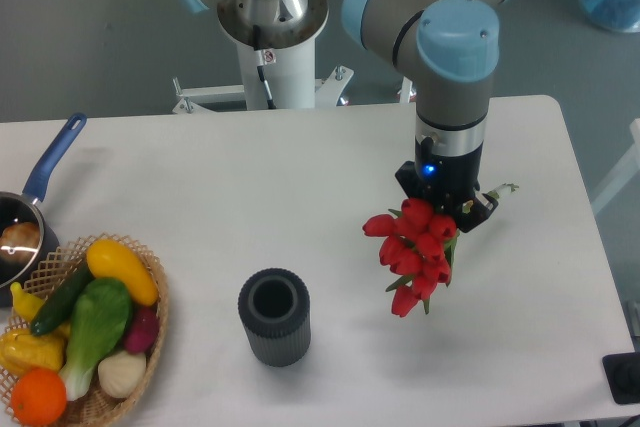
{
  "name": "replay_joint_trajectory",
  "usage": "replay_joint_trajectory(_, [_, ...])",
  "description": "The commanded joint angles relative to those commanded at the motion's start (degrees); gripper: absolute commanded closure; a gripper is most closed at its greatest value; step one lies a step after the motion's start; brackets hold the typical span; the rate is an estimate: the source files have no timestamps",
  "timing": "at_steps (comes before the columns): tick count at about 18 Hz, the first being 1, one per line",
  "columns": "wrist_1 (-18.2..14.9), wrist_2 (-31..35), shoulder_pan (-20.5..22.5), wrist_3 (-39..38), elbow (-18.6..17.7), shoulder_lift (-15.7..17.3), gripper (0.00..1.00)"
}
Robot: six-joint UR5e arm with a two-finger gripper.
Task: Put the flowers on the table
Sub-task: 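Lower the gripper holding the red tulips toward the table surface, then open the gripper to release the tulips onto the table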
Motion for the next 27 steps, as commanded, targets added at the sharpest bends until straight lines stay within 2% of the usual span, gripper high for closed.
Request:
replay_joint_trajectory(10, [0.44,0.26,0.0,0.0,-5.01,-0.17,0.96])
replay_joint_trajectory(14, [0.44,1.58,-0.18,-0.09,-5.54,-0.97,0.95])
replay_joint_trajectory(15, [0.44,1.67,-0.61,-0.09,-5.54,-1.49,0.92])
replay_joint_trajectory(16, [0.53,1.76,-0.7,-0.09,-5.54,-1.67,0.88])
replay_joint_trajectory(17, [0.53,1.84,-0.7,-0.09,-5.54,-1.84,0.77])
replay_joint_trajectory(19, [0.61,1.85,-0.79,-0.18,-5.54,-2.02,0.65])
replay_joint_trajectory(21, [0.7,1.85,-1.05,-0.26,-5.54,-2.11,0.48])
replay_joint_trajectory(22, [0.88,1.85,-1.05,-0.26,-5.71,-2.11,0.28])
replay_joint_trajectory(23, [1.05,1.85,-1.14,-0.35,-6.06,-2.11,0.0])
replay_joint_trajectory(27, [1.32,1.67,-1.14,-0.18,-6.24,-1.85,0.0])
